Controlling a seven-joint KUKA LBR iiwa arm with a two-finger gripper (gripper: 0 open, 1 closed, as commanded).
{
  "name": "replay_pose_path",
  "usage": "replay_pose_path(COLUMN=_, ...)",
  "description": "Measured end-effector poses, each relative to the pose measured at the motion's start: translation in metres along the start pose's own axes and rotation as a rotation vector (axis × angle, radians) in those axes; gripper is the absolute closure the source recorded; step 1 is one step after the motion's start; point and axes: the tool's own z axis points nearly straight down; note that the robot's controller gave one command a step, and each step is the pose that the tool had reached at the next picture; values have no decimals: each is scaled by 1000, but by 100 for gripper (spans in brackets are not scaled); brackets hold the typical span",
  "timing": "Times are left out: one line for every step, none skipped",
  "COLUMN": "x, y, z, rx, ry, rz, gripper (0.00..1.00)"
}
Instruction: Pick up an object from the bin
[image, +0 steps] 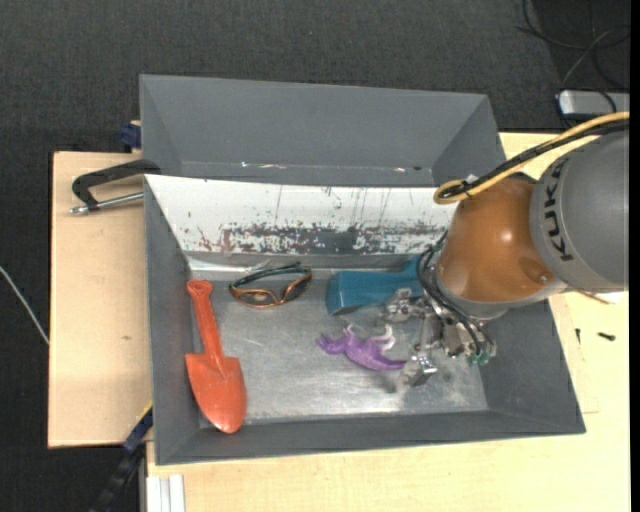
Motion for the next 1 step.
replay_pose_path(x=7, y=4, z=-43, rx=1, ry=-6, rz=90, gripper=0)
